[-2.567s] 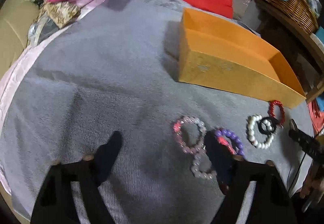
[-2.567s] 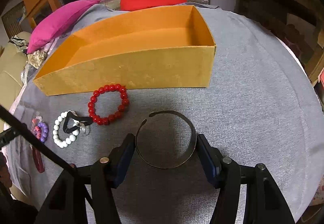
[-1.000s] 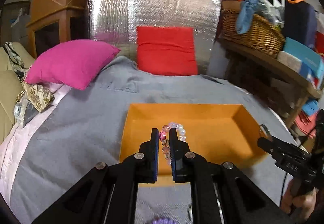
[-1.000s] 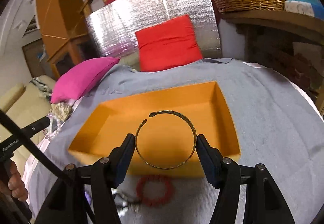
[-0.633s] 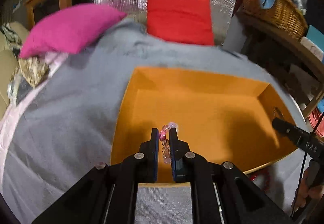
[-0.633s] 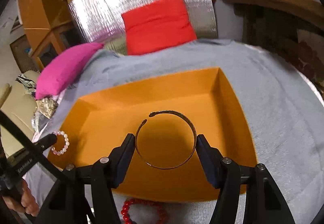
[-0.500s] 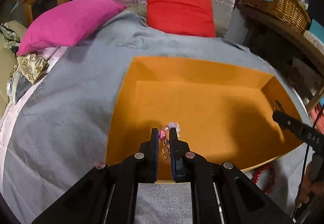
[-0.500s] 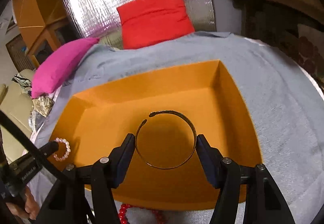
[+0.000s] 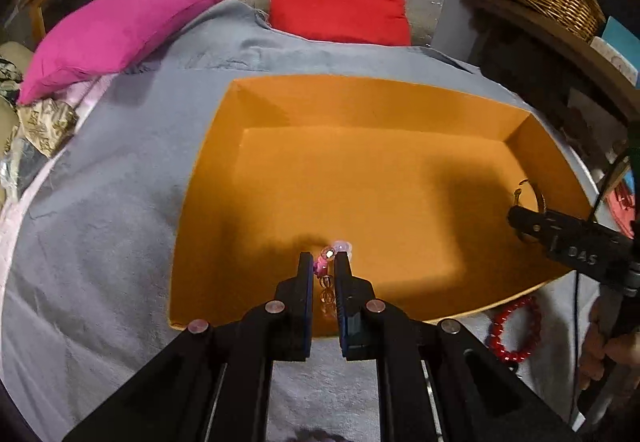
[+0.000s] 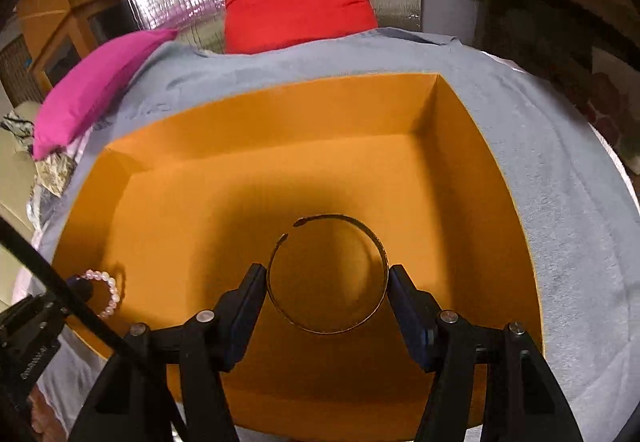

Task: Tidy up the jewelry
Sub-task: 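Carry the silver bangle and pink bracelet over the orange box with both tools, then open both tools to drop the bangle and pink bracelet into the box, then grasp the black cord tie with the right tool while the left grasps the pink crystal bracelet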

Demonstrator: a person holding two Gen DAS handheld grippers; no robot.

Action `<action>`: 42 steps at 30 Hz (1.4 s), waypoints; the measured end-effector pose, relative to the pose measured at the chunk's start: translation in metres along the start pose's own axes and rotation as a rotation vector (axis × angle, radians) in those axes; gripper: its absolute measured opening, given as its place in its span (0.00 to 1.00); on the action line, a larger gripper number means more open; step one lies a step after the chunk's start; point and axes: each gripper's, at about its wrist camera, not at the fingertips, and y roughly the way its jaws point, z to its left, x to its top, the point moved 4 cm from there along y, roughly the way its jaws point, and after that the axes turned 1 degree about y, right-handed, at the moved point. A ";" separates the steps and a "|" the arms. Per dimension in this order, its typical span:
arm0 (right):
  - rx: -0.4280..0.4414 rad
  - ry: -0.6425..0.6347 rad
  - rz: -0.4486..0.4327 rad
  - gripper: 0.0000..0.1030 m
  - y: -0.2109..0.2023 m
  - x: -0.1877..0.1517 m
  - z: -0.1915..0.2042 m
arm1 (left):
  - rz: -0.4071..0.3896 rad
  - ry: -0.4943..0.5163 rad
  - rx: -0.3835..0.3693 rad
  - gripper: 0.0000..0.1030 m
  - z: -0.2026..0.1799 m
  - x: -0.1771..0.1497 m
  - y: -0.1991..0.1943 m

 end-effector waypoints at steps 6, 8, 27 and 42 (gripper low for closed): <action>-0.031 -0.015 0.012 0.64 0.004 0.002 -0.007 | 0.011 0.009 -0.019 0.10 -0.008 -0.004 -0.005; -0.031 -0.015 0.012 0.64 0.003 0.003 -0.008 | 0.012 0.006 -0.019 0.10 -0.010 -0.004 -0.006; 0.208 0.063 -0.090 0.69 -0.069 -0.010 -0.016 | -0.130 -0.076 0.145 0.49 0.048 -0.015 -0.079; 0.444 0.154 0.019 0.69 -0.108 -0.097 -0.015 | -0.019 -0.067 0.079 0.51 0.054 -0.111 -0.103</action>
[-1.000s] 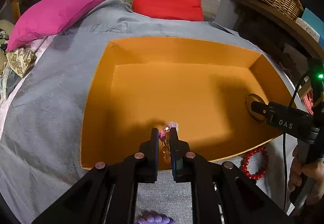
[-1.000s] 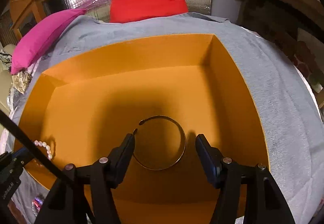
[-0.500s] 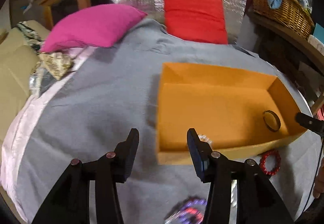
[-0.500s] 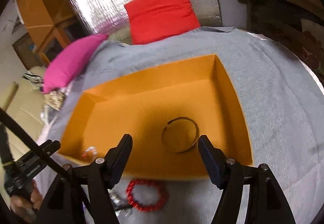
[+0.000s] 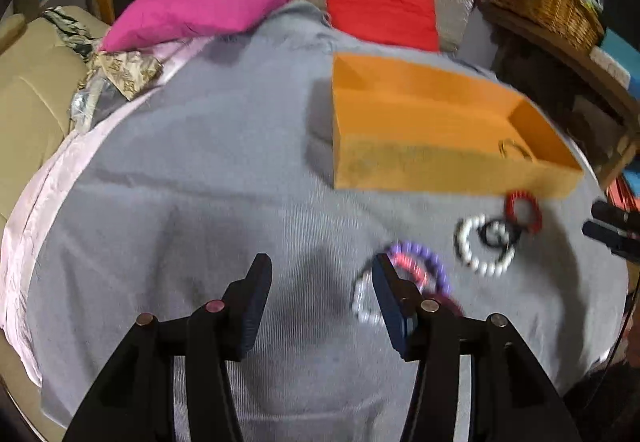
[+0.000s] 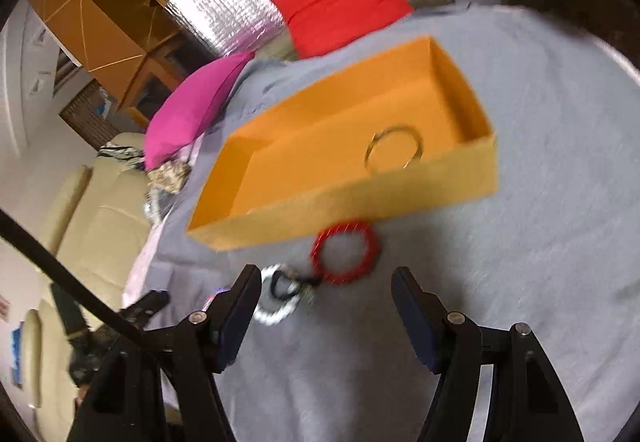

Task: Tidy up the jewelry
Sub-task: 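Grasp the black cord tie with the right tool while the left grasps the pink crystal bracelet, then lift the black cord tie with the right tool while the left lifts the crystal bracelet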

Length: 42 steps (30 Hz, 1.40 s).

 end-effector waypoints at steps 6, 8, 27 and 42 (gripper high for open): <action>0.106 0.076 0.094 0.69 0.036 -0.013 0.010 | 0.060 0.052 -0.047 0.51 -0.005 -0.014 0.012; 0.122 0.106 0.116 0.68 0.046 -0.016 0.011 | 0.067 0.080 -0.065 0.50 -0.010 -0.014 0.015; 0.053 0.388 0.105 0.39 0.097 -0.011 -0.002 | 0.127 0.199 -0.113 0.15 -0.039 -0.008 0.042; 0.025 0.280 0.062 0.14 0.064 -0.008 -0.013 | 0.081 0.178 -0.223 0.07 -0.049 0.001 0.034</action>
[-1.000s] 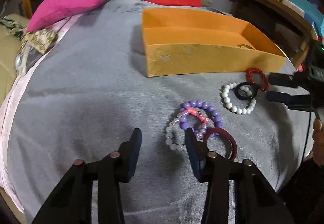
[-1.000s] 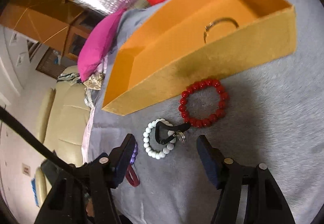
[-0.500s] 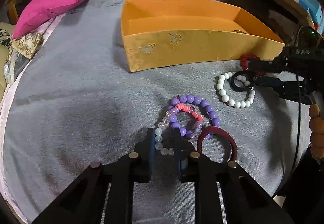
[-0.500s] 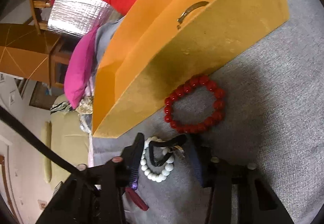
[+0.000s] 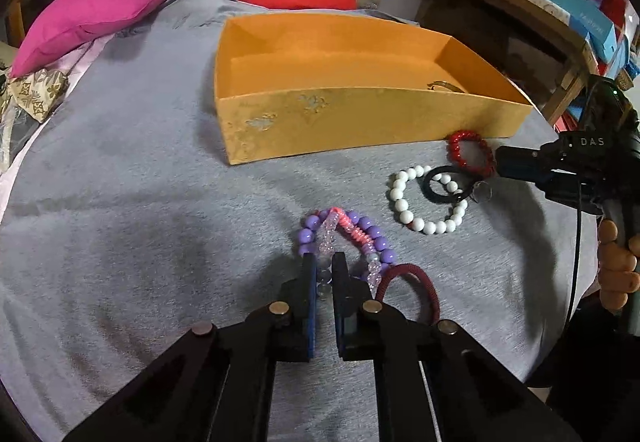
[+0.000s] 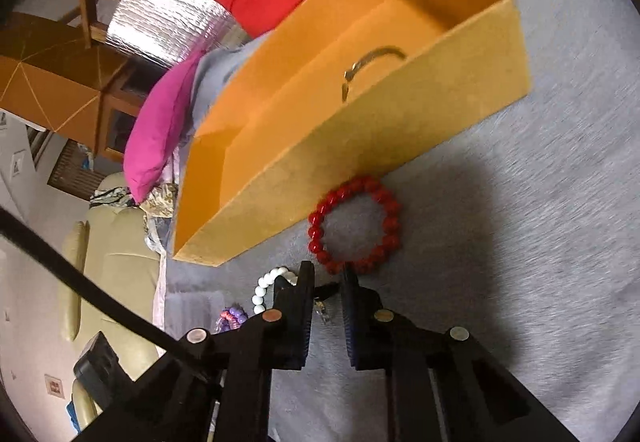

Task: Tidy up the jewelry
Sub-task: 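Lift the black cord tie with the right tool while the left lifts the crystal bracelet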

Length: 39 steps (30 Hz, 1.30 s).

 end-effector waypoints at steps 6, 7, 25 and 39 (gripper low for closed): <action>0.012 0.025 0.005 0.14 -0.018 0.007 -0.020 | -0.006 0.006 -0.027 0.07 -0.011 0.007 0.005; 0.028 0.034 0.021 0.17 -0.017 0.006 -0.020 | -0.003 0.011 -0.026 0.07 -0.014 0.008 0.007; 0.006 0.036 0.053 0.55 0.021 -0.005 0.009 | 0.035 0.029 0.017 0.07 -0.017 0.003 0.017; -0.108 -0.184 0.004 0.12 0.012 -0.011 0.025 | -0.036 -0.007 -0.024 0.07 -0.017 0.009 0.001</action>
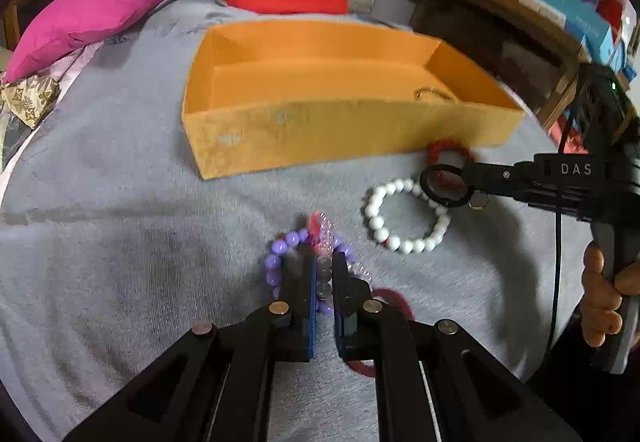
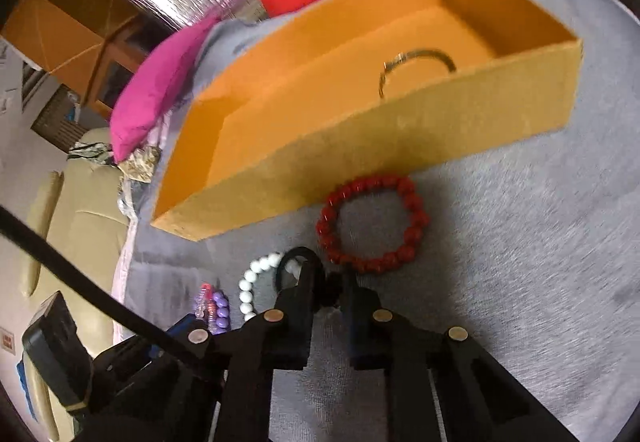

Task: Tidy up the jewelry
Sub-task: 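Lift the black cord tie with the right tool while the left lifts the crystal bracelet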

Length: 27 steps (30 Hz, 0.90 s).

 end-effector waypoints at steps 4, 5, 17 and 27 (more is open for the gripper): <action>0.048 0.005 -0.036 0.12 -0.018 0.005 -0.004 | -0.041 -0.026 -0.022 0.07 0.006 0.006 -0.009; 0.061 0.007 -0.042 0.12 -0.022 0.006 -0.006 | -0.053 -0.034 -0.028 0.07 0.008 0.007 -0.011; 0.160 0.005 -0.101 0.12 -0.051 0.015 -0.006 | -0.140 -0.069 -0.052 0.07 0.022 0.019 -0.032; 0.190 0.006 -0.124 0.12 -0.063 0.017 -0.011 | -0.164 -0.082 -0.063 0.07 0.020 0.022 -0.037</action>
